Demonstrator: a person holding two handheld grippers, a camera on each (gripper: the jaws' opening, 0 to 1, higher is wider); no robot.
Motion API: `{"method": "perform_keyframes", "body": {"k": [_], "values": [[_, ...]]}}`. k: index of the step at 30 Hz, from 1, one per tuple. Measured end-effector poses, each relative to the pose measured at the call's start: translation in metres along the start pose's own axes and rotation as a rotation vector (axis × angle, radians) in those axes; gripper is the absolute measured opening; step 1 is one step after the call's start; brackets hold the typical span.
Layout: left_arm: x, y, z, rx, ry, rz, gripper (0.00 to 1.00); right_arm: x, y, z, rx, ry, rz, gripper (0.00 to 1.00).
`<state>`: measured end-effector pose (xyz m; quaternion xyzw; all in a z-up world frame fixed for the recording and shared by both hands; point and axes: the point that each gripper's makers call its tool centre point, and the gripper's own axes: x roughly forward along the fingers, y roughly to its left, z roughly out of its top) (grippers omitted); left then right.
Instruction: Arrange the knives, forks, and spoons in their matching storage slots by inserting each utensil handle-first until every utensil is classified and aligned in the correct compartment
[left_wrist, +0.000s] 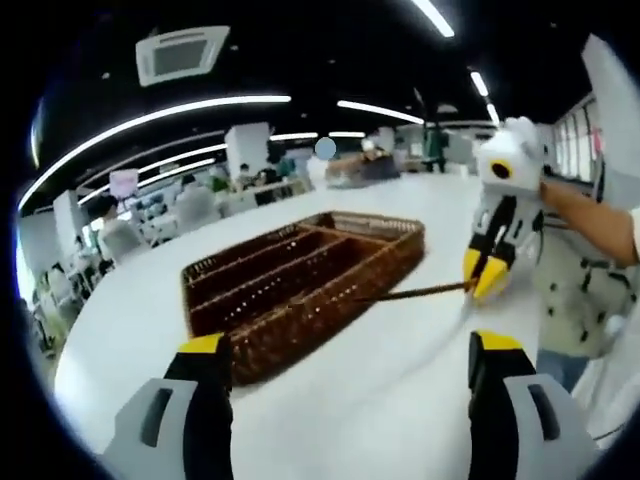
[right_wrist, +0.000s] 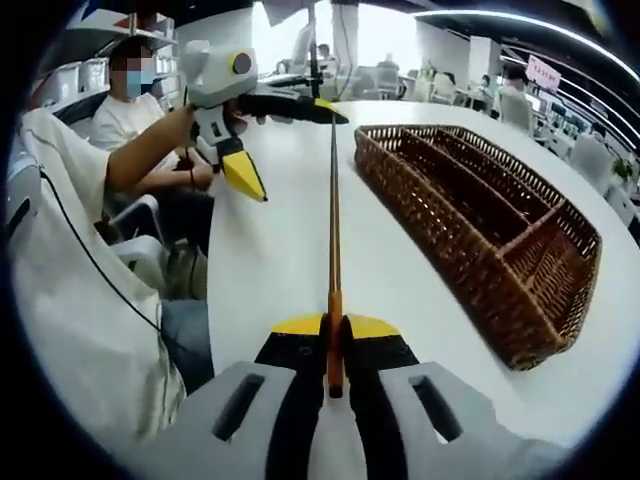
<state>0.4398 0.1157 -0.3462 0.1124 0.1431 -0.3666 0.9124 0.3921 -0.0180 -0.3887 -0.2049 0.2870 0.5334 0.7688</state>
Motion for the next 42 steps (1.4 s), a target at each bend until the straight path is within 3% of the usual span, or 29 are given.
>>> {"method": "perform_keyframes", "body": {"k": [8,14,17,24,32,36,42], "values": [[-0.003,0.004,-0.009,-0.048,-0.006,0.052,1.0,-0.014,-0.017,0.001,0.082,-0.015,-0.08,0.06],[-0.003,0.006,-0.018,-0.065,0.003,0.08,1.0,-0.022,-0.015,0.003,0.14,-0.03,-0.126,0.06],[-0.002,0.005,-0.021,-0.071,0.001,0.078,1.0,-0.028,-0.03,0.006,0.161,-0.03,-0.191,0.06],[0.0,0.004,-0.025,-0.069,0.013,0.072,1.0,-0.034,-0.054,0.015,0.203,-0.043,-0.225,0.06],[0.004,-0.005,-0.029,-0.053,0.015,0.064,1.0,-0.045,-0.089,0.027,0.333,-0.086,-0.297,0.06],[0.003,-0.009,-0.028,-0.101,-0.009,0.045,1.0,-0.047,-0.093,0.032,0.366,-0.116,-0.281,0.06],[0.002,-0.009,-0.031,-0.094,-0.008,0.054,1.0,-0.051,-0.112,0.038,0.439,-0.146,-0.298,0.06]]}}
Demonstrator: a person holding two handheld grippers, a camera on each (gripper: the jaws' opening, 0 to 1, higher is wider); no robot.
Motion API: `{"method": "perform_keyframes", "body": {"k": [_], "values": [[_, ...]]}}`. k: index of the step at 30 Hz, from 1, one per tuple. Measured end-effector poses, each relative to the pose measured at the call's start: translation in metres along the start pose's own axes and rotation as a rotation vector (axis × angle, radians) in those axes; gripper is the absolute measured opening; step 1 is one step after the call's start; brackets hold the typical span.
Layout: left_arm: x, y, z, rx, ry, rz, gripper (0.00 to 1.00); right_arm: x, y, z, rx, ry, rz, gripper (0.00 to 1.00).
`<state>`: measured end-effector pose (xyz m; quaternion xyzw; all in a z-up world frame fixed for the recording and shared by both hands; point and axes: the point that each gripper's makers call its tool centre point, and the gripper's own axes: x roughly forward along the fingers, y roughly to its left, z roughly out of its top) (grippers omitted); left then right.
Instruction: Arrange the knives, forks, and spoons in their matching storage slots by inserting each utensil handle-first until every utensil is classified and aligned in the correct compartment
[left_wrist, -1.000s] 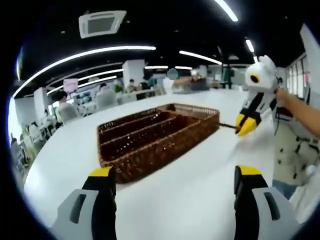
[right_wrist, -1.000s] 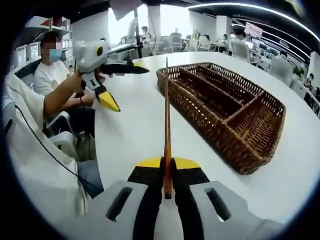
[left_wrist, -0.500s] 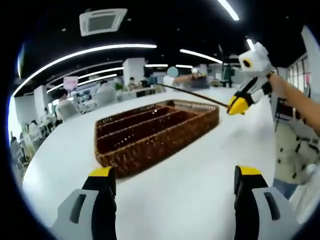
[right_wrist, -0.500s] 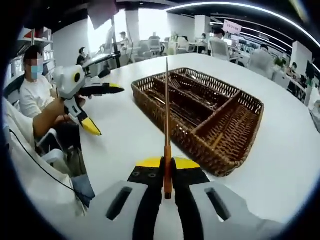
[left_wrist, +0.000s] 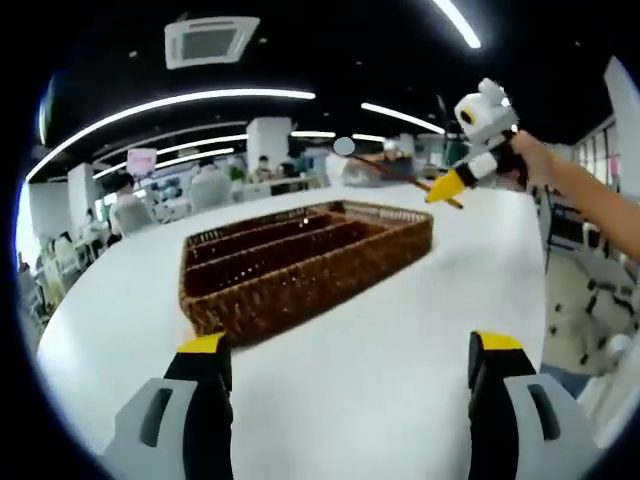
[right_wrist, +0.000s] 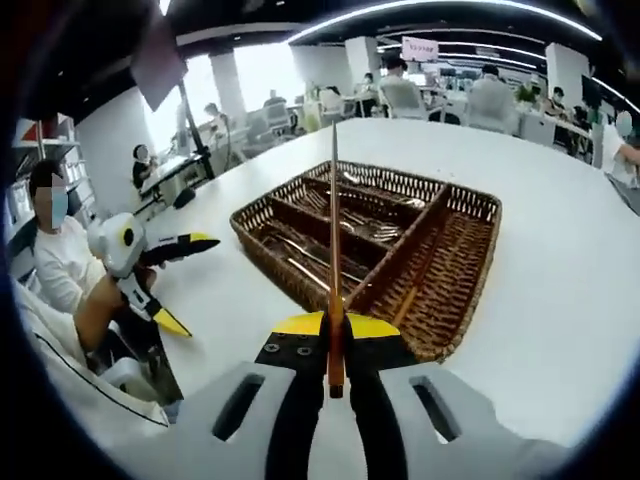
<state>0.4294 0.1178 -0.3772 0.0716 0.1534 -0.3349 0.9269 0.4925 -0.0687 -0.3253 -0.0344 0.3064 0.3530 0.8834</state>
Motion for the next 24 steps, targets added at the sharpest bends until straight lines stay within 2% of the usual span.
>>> {"method": "perform_keyframes", "body": {"k": [5,6,10,11,13,24], "values": [[0.001,-0.003,-0.004,0.003,0.006,-0.005,1.0,0.004,-0.02,0.011,0.08,-0.025,-0.07,0.06],[0.0,-0.002,-0.006,0.006,0.014,-0.002,1.0,0.005,-0.028,0.012,0.093,-0.025,-0.107,0.06],[-0.001,0.003,-0.008,0.019,0.02,0.009,1.0,0.009,-0.033,0.01,0.088,-0.013,-0.105,0.06],[-0.003,0.005,-0.007,0.015,0.019,0.011,1.0,0.012,-0.034,0.011,0.121,-0.019,-0.098,0.06],[-0.004,0.005,-0.007,0.011,0.017,0.01,1.0,0.013,-0.037,0.012,0.126,-0.018,-0.1,0.06],[-0.002,0.001,-0.012,0.025,0.032,0.001,1.0,0.026,-0.054,0.01,0.199,-0.003,-0.17,0.06]]}}
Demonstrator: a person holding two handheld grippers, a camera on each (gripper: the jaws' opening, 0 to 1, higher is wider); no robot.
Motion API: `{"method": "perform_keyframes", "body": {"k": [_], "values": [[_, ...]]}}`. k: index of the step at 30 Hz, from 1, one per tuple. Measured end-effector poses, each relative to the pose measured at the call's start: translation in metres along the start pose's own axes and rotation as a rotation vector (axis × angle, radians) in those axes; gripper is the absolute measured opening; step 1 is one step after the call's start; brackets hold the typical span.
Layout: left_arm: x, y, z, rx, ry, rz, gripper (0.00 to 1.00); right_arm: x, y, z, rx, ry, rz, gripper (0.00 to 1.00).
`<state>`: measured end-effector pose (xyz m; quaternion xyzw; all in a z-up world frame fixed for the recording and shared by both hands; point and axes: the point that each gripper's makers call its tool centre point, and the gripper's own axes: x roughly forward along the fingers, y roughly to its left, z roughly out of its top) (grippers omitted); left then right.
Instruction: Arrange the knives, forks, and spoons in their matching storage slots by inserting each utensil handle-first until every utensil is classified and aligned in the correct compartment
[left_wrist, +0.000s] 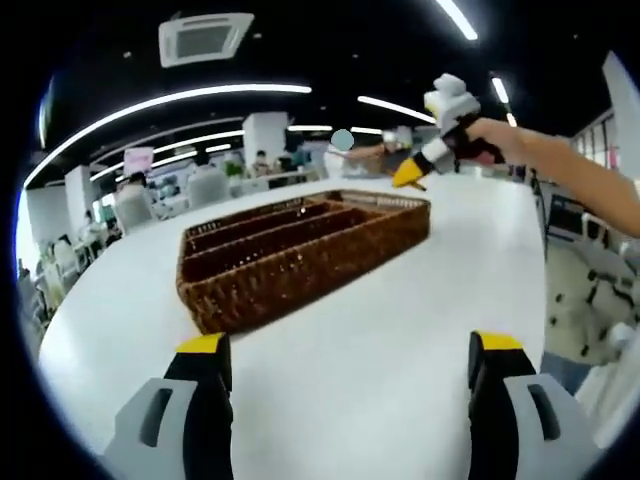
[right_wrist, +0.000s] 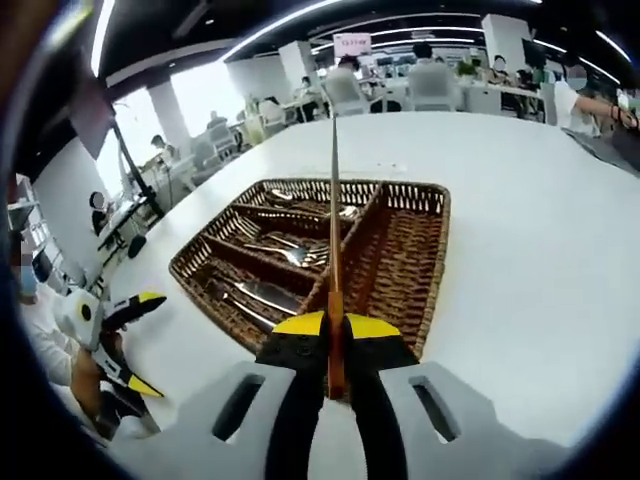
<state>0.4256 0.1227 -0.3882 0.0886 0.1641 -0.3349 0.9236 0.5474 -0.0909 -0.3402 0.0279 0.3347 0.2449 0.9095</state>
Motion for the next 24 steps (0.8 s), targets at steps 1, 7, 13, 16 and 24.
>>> {"method": "perform_keyframes", "body": {"k": [1,7,13,16,24], "values": [[0.0,0.0,0.0,0.005,-0.001,0.001,1.0,0.001,-0.002,0.0,0.002,0.001,-0.005,0.06],[0.0,-0.001,0.001,0.005,-0.001,-0.003,1.0,0.011,-0.008,-0.005,0.028,0.033,-0.027,0.06],[0.001,-0.006,0.0,0.004,0.0,-0.013,1.0,0.019,-0.009,-0.011,0.052,0.067,-0.047,0.06],[0.001,-0.006,-0.001,0.005,0.004,-0.018,1.0,0.023,-0.009,-0.014,0.067,0.078,-0.047,0.06],[-0.002,-0.002,0.0,0.004,-0.001,-0.01,1.0,0.027,-0.019,-0.019,0.116,0.111,-0.092,0.06]]}}
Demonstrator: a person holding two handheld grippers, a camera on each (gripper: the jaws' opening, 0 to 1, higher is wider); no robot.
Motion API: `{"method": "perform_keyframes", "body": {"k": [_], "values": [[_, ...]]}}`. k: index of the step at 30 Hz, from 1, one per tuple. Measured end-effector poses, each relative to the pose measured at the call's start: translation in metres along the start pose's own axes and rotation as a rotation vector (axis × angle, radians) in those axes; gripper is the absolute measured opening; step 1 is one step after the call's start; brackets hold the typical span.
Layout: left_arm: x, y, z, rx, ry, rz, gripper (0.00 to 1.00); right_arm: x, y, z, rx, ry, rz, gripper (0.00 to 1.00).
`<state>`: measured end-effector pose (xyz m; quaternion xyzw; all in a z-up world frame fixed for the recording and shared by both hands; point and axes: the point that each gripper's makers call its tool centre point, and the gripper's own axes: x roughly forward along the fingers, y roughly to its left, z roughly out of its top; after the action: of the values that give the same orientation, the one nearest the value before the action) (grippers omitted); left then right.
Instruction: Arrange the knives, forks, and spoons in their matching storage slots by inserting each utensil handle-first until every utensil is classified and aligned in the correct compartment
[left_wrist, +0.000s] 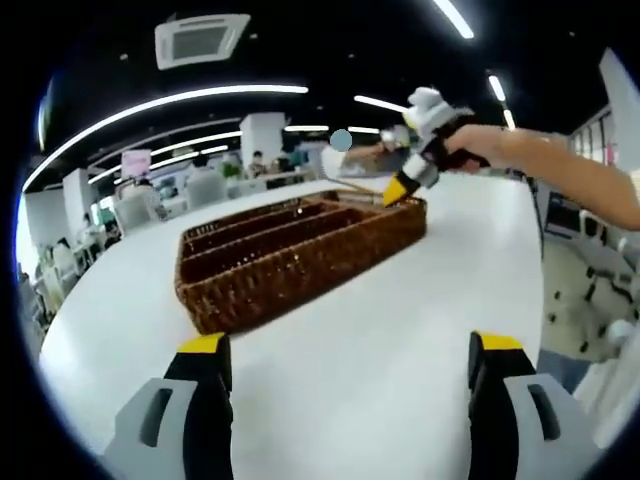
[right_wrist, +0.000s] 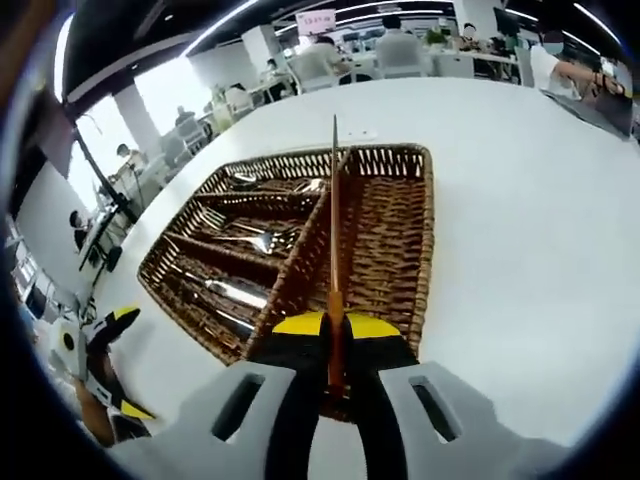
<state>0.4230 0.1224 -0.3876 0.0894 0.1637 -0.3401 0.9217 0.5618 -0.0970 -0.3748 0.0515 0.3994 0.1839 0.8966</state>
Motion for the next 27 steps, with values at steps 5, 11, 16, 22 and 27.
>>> {"method": "perform_keyframes", "body": {"k": [5,11,16,22,27], "values": [[-0.001,0.001,-0.002,0.0,0.003,0.001,1.0,0.005,0.001,-0.004,-0.008,0.033,-0.017,0.06],[-0.006,0.009,0.002,-0.008,-0.012,0.018,1.0,0.002,-0.002,-0.006,0.012,0.045,-0.042,0.06],[-0.006,0.008,0.001,-0.009,-0.01,0.017,1.0,0.008,-0.006,-0.006,0.042,0.08,-0.062,0.06],[-0.008,0.008,-0.003,-0.018,-0.013,0.014,1.0,0.02,-0.014,-0.004,0.068,0.13,-0.11,0.06],[-0.009,0.009,-0.005,-0.02,-0.008,0.015,1.0,0.026,-0.019,-0.002,0.089,0.173,-0.132,0.06]]}}
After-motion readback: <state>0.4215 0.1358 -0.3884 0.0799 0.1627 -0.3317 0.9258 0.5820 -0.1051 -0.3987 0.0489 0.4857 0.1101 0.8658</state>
